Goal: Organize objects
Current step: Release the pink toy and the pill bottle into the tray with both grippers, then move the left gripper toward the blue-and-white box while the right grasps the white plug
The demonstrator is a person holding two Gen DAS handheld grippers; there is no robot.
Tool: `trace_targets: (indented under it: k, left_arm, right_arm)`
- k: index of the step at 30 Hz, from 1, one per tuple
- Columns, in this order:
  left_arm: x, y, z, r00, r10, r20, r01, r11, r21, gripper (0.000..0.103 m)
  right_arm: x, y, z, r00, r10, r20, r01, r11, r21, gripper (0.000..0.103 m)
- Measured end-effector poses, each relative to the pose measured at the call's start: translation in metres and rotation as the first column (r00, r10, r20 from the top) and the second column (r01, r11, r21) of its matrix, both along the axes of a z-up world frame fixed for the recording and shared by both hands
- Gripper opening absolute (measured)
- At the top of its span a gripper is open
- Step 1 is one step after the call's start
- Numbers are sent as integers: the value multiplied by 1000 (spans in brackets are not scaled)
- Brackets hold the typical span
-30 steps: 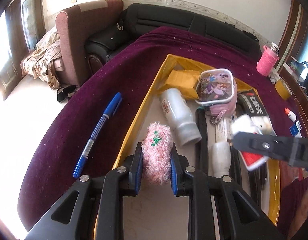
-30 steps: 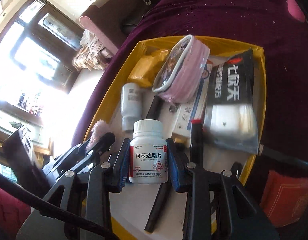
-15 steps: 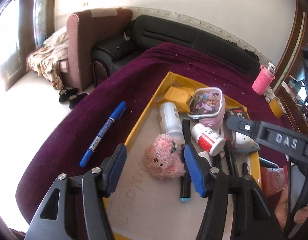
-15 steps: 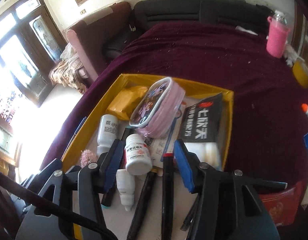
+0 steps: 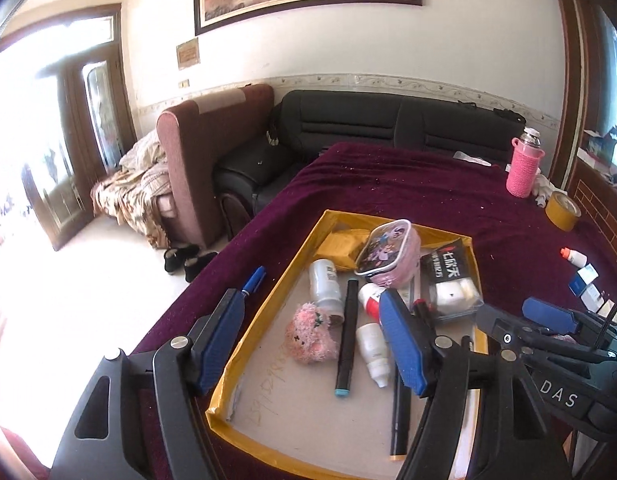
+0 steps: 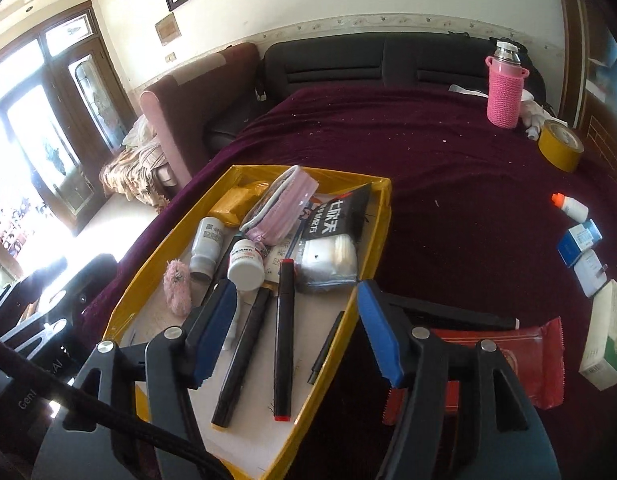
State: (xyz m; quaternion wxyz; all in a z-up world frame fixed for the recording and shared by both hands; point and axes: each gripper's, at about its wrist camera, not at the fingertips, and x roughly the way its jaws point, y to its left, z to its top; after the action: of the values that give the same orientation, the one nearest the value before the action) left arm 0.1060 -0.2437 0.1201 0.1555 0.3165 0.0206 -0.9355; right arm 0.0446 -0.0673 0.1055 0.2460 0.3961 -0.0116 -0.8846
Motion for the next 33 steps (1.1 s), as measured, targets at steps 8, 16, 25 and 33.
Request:
trace_targets:
  k: [8, 16, 25, 33]
  left_arm:
    - [-1, 47, 8, 999, -47, 18, 49, 997, -66, 64]
    - [-19, 97, 16, 971, -231, 53, 230, 973, 21, 64]
    - [-46, 159, -15, 904, -399, 155, 377, 914, 151, 64]
    - [-44, 155, -16, 902, -401, 163, 380, 914, 146, 64]
  right_arm:
    - [1, 55, 1, 999, -53, -9, 53, 998, -28, 62]
    - [-19, 176, 10, 975, -220, 12, 221, 972, -77, 62]
    - [-68, 322, 6, 869, -486, 92, 487, 874, 15, 62]
    - [-150, 315, -35, 867, -386, 316, 415, 909, -29, 62]
